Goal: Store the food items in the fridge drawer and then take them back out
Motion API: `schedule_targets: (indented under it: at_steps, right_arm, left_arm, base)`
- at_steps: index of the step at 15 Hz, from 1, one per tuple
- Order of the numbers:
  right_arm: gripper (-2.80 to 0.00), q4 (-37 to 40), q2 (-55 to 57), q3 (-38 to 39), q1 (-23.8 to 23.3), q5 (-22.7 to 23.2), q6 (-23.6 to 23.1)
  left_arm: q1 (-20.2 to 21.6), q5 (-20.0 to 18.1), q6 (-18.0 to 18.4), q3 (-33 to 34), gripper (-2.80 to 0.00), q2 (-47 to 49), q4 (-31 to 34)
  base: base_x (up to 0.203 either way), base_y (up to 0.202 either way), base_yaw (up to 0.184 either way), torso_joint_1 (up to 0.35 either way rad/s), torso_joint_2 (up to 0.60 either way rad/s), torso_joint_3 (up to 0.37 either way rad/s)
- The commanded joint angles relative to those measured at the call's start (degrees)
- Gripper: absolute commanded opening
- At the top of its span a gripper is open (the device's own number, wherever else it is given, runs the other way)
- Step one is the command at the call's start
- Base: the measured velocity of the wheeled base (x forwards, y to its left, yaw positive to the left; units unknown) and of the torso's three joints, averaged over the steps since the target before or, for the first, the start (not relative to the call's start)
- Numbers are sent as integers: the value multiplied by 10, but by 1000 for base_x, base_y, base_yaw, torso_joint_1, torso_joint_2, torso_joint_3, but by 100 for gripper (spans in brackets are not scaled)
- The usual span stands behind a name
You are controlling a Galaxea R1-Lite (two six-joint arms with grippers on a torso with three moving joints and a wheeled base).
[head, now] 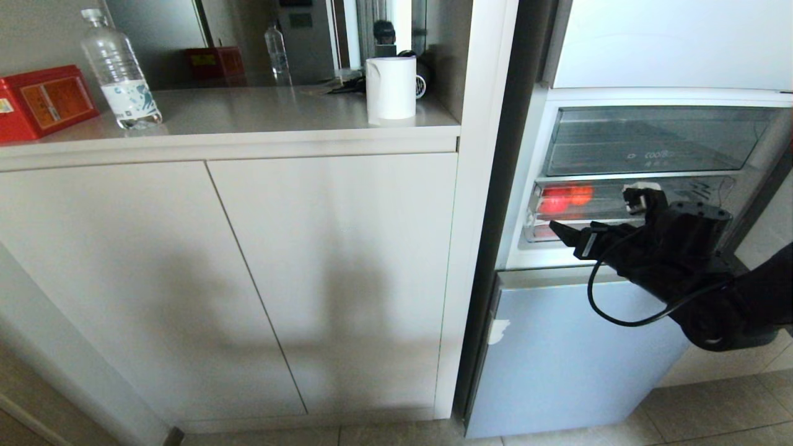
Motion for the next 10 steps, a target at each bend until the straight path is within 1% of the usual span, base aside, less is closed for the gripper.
schedule_targets:
  at_steps: [1, 3, 10]
  right_arm:
    - [0, -7, 41, -44, 4, -17, -1]
    - [0, -7, 70, -85, 10, -52, -2]
    - [0, -7, 125, -157, 15, -61, -2]
  left_arm:
    - [0, 0, 0, 0, -280, 1, 0]
    - [0, 0, 0, 0, -280, 1, 0]
    - [0, 0, 0, 0, -280, 1, 0]
  base:
    - [0, 0, 0, 0, 0, 0]
    - [0, 0, 0, 0, 0, 0]
    - [0, 0, 0, 0, 0, 0]
